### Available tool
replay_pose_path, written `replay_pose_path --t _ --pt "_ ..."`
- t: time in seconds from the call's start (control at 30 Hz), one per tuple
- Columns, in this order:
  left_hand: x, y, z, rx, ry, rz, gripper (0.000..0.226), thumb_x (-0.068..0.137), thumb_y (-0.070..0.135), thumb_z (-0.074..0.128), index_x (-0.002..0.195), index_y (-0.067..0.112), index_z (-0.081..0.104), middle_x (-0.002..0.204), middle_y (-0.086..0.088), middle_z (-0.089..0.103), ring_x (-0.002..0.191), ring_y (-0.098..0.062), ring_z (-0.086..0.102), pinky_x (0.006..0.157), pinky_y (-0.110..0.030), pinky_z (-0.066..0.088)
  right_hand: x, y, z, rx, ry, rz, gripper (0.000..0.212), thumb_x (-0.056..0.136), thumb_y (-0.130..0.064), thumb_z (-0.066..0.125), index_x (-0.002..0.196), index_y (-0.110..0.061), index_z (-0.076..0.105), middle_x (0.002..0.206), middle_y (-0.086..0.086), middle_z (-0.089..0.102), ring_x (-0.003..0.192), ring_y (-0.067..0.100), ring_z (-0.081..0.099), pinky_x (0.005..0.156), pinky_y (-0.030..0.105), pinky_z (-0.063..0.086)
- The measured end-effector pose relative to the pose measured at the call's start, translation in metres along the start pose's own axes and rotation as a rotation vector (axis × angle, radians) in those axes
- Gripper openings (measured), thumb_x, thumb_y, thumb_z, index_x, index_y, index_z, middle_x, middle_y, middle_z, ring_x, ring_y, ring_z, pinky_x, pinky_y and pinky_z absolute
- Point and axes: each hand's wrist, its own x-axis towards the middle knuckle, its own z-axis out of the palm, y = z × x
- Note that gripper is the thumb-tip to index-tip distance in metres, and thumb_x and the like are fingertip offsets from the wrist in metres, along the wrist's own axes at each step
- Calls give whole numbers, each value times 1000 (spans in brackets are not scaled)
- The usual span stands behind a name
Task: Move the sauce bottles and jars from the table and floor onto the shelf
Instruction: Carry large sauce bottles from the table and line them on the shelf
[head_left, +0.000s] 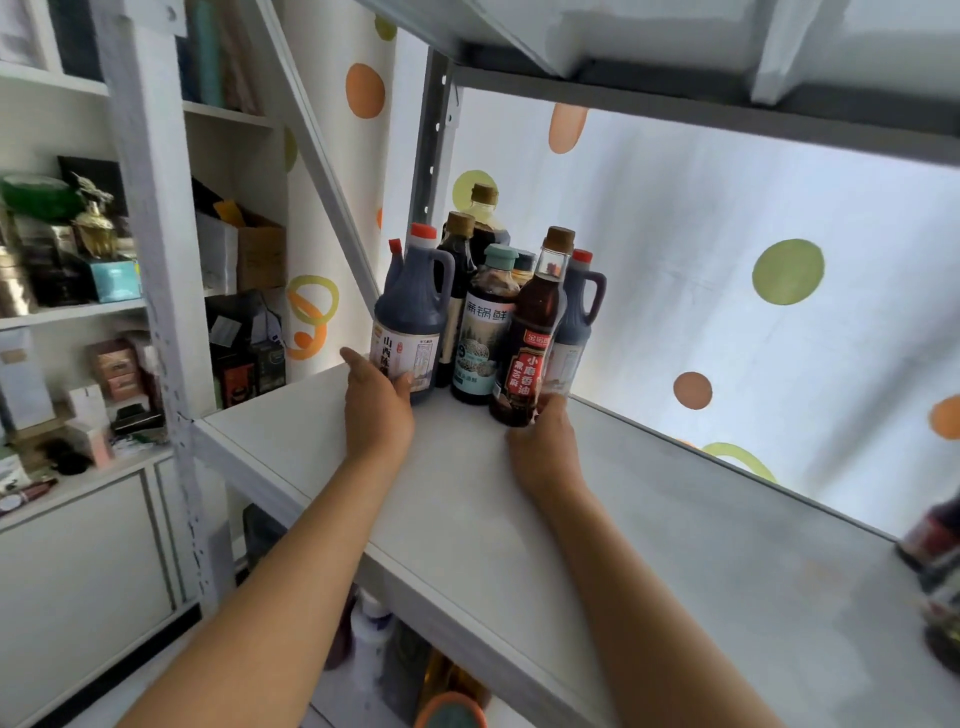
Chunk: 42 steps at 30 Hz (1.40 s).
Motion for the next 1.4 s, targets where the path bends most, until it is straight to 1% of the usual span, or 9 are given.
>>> replay_pose_path --t 0.1,0.23,0.3,0.47,0.57,0.63,0.8,1.0,1.4 --pt "-25 7 -15 142 -32 -73 79 97 15 55 152 -1 1 149 -23 36 133 -39 42 107 -45 37 -26 0 -6 -280 -148 -62 41 97 -18 52 134 -7 40 138 14 51 126 34 49 99 36 41" --pt "-65 8 -39 590 -228 143 36 99 22 45 127 1 48 127 -19 55 120 -34 50 102 -42 39 -58 -4 -16 -551 -359 -187 47 104 -37 35 142 -10 41 152 11 40 143 25 34 118 37 24" --pt "-88 8 -52 726 -312 219 31 100 25 37 116 5 55 125 -13 58 119 -29 50 110 -44 31 -78 -6 -22 -568 -453 -228 55 106 -41 27 153 -13 30 163 7 24 151 21 18 124 39 11" --pt "-165 8 -85 832 -342 344 38 105 27 23 129 14 50 145 -4 44 137 -19 34 117 -45 17 -138 -14 -36 -565 -599 -424 57 107 -41 19 158 -15 16 167 4 9 154 16 5 124 39 2" --pt "-218 5 -111 964 -300 367 47 104 25 31 149 11 27 160 -5 22 149 -20 13 120 -45 12 -178 -18 -45 -524 -604 -603 54 108 -37 19 158 -16 18 167 4 11 154 16 5 125 38 3" --pt "-256 4 -131 1067 -250 327 58 103 27 31 154 10 10 164 -6 5 151 -21 -1 122 -43 5 -213 -18 -51 -460 -588 -709 53 108 -36 19 158 -16 17 167 3 12 154 15 6 125 36 2" --pt "-350 -3 -189 1224 -101 149 61 103 22 28 155 10 -2 163 -6 -10 150 -20 -12 122 -44 -1 -306 -21 -47 -409 -622 -933 54 109 -33 16 159 -16 10 167 2 6 154 15 -1 124 35 -4" --pt "-458 -21 -282 1305 39 -124 68 100 16 39 155 9 -1 163 -7 -5 150 -22 -8 122 -43 -1 -417 -55 -31 -275 -786 -1099 54 109 -32 18 158 -10 10 167 6 6 154 17 0 124 34 -4" --pt "-712 -66 -452 1197 359 -634 57 105 22 26 155 8 1 163 -6 -5 150 -21 -6 122 -44 1 -692 -84 -18 -86 -1089 -1446 54 108 -28 26 157 -7 17 166 9 14 154 20 8 123 35 0"
